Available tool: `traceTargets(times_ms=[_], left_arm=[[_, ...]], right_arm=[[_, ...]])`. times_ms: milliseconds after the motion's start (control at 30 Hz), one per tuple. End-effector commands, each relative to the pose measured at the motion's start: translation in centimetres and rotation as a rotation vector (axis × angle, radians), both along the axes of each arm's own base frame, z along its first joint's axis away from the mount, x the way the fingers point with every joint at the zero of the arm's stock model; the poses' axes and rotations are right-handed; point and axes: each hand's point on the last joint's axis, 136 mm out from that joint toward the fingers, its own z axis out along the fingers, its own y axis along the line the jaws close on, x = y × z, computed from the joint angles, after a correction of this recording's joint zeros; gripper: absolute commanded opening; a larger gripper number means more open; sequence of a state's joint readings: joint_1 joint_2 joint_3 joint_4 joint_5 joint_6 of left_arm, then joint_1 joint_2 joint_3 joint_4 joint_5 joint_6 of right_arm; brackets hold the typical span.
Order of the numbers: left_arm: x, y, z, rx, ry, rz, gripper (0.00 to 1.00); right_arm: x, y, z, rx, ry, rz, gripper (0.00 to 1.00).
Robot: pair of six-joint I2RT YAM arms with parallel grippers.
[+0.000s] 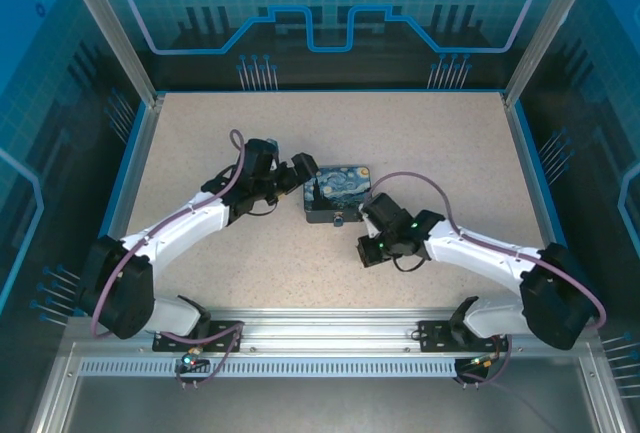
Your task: Unlock the padlock with the key
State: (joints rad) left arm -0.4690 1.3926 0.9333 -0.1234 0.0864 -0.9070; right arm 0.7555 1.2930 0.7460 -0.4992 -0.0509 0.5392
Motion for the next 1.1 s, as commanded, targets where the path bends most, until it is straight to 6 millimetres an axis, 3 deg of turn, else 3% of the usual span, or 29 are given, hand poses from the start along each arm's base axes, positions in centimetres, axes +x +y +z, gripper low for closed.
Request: traceTargets(times_ms=[0, 167, 300, 433, 633, 1067], left_arm=[[-1.0, -2.0, 0.3, -0.039, -0.020, -0.119, 0.99], [-2.5, -5.7, 1.0, -0.111, -0.045, -0.297, 0.99], [-4.0, -7.7, 0.2, -0.119, -0.019, -0.399, 0.98], [-5.1, -8.7, -1.3, -0.152, 0.023, -0.437, 0.88], [-6.0, -10.0, -2.4, -0.197, 0.048, -0.459, 0.64], [-6.6, -13.2, -4.3, -0.234, 0.102, -0.496, 0.47]], right_arm=[[0.6, 0.9, 2.0, 0.104, -0.011, 0.030, 0.00], [1.4, 0.9, 3.5, 0.151, -0.031, 0.024, 0.00], [2.1, 0.9, 4.5, 0.159, -0.049, 0.022, 0.00], [2.9, 1.0, 5.2, 0.177, -0.067, 0.009, 0.00], [3.5, 1.4, 5.8, 0.209, -0.076, 0.004, 0.00], [3.7, 1.5, 7.1, 0.248, -0.101, 0.009, 0.00]])
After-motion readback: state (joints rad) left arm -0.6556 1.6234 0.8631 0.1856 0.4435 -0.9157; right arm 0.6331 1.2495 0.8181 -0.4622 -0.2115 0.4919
